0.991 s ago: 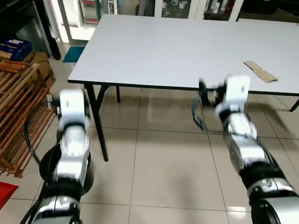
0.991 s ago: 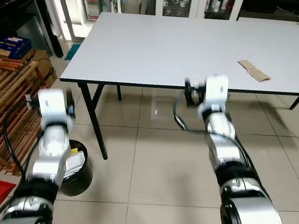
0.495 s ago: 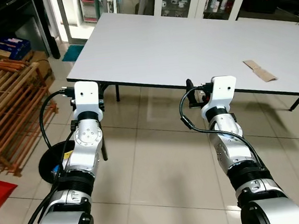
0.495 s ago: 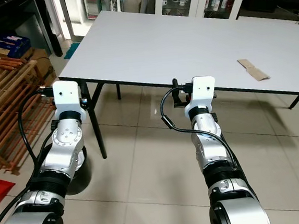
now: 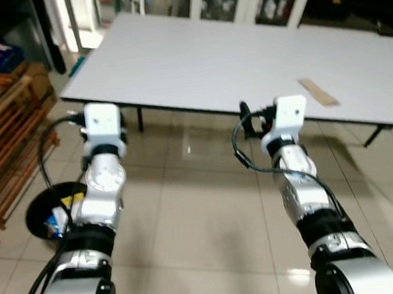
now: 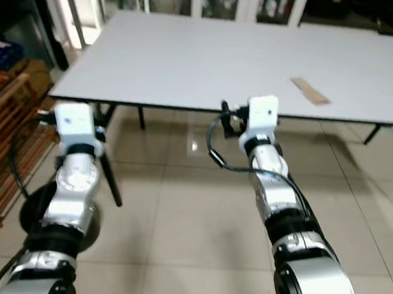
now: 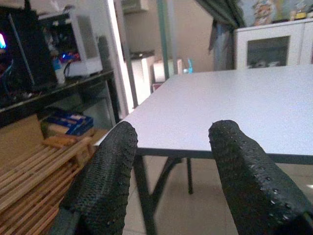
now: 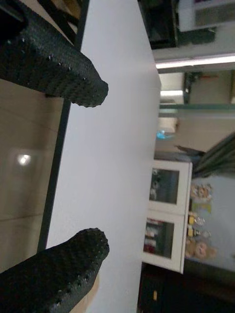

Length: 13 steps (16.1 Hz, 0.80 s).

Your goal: Picking trash to rubbish bin

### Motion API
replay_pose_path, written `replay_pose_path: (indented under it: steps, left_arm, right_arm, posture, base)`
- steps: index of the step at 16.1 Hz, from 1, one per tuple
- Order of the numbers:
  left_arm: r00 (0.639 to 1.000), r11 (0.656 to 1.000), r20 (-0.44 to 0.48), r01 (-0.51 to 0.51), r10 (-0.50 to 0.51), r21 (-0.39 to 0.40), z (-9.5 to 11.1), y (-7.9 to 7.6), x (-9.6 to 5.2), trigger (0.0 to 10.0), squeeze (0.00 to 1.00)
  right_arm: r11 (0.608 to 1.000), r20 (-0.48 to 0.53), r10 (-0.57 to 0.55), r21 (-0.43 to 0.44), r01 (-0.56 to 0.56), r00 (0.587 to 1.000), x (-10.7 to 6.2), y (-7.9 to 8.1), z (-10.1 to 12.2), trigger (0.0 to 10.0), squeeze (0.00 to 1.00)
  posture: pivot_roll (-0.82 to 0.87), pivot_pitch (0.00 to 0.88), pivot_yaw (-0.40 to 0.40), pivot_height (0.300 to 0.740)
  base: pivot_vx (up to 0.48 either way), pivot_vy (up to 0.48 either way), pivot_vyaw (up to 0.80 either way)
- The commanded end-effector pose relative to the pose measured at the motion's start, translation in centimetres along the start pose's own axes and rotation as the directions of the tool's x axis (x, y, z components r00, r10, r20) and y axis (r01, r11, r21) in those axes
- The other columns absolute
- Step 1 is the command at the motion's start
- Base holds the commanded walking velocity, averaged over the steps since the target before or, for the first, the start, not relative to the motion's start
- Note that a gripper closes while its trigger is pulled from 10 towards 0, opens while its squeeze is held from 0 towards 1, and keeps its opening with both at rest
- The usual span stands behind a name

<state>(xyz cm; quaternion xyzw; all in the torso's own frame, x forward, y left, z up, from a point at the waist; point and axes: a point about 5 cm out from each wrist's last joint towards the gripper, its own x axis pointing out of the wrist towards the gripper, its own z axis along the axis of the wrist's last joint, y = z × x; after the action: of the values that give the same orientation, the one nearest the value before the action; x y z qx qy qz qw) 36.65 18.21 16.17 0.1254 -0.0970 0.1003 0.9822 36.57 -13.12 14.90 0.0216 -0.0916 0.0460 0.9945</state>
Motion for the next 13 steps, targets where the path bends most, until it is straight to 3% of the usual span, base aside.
replay_pose_path:
  steps: [1, 11, 13]
  left_arm:
    - [0.998, 0.998, 0.009, 0.060, -0.060, -0.012, 0.47, -1.86, -0.24, 10.0, 0.00]
    - [0.997, 0.997, -0.001, 0.078, -0.078, -0.014, 0.46, -2.23, -0.46, 10.0, 0.00]
    - [0.997, 0.997, -0.022, 0.076, -0.076, -0.009, 0.18, -2.10, -0.47, 10.0, 0.00]
  right_arm:
    - [0.999, -0.012, -0.041, -0.003, 0.041, 0.999, -0.29, -1.43, -0.14, 10.0, 0.00]
    - [1.000, -0.019, -0.025, -0.002, 0.025, 0.999, -0.44, -1.21, -0.21, 10.0, 0.00]
    - [1.000, -0.024, -0.023, -0.004, 0.023, 0.999, -0.48, -1.16, -0.30, 10.0, 0.00]
  posture:
    - [0.02, 0.000, -0.092, 0.740]
    - [0.02, 0.000, -0.097, 0.740]
    - [0.02, 0.000, -0.099, 0.740]
  base:
    - [0.000, -0.390, 0.00]
    - [0.000, -0.375, 0.00]
    - [0.000, 0.000, 0.00]
